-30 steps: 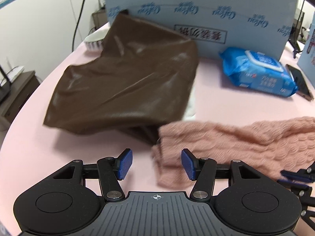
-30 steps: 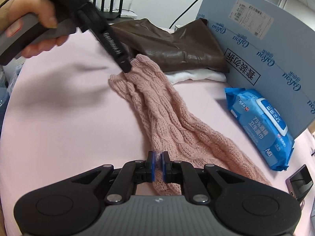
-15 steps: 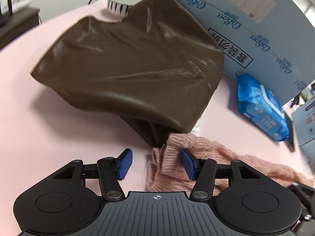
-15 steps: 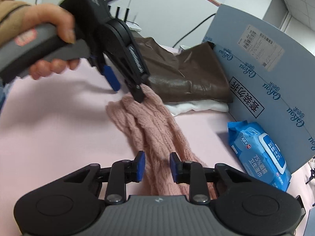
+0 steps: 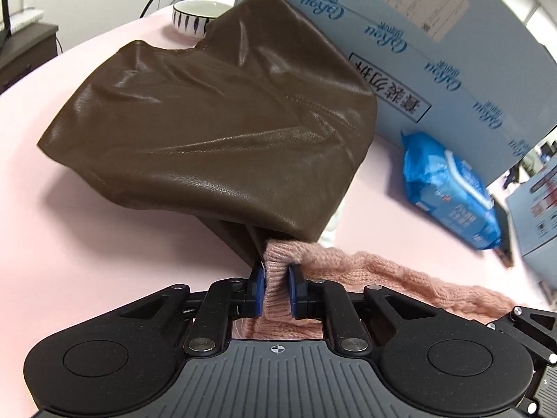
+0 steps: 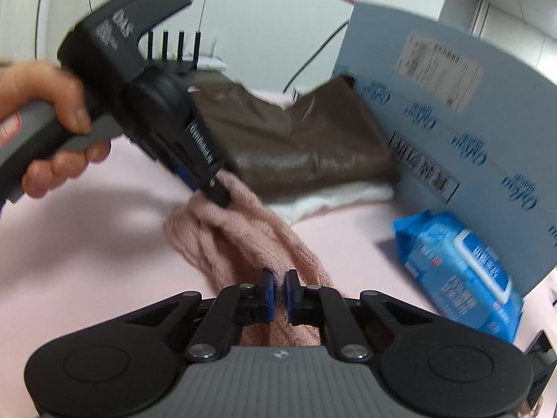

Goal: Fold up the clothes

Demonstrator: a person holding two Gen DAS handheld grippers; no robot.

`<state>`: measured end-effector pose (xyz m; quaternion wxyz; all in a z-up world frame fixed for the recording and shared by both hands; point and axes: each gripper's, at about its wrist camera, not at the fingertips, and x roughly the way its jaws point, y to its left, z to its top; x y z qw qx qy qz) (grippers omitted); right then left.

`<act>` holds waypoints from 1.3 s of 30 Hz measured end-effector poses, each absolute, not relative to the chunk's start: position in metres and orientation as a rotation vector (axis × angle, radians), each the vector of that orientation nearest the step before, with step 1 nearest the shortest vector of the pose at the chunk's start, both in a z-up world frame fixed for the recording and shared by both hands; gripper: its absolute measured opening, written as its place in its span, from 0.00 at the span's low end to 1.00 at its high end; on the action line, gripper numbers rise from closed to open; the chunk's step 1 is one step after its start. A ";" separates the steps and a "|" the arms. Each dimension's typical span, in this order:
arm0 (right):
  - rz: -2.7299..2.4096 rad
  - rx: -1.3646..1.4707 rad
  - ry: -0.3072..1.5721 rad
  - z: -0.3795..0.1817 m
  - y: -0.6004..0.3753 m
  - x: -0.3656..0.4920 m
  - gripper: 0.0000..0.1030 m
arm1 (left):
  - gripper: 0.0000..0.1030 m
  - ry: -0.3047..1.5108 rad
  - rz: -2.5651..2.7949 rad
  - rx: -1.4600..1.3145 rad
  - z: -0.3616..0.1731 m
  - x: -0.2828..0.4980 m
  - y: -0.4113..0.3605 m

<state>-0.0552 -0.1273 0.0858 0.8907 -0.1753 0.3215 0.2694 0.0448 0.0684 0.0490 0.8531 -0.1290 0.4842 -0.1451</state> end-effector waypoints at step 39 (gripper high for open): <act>0.541 -0.078 0.815 0.104 -0.194 -0.057 0.13 | 0.52 0.815 -0.455 -0.088 0.095 -0.002 0.037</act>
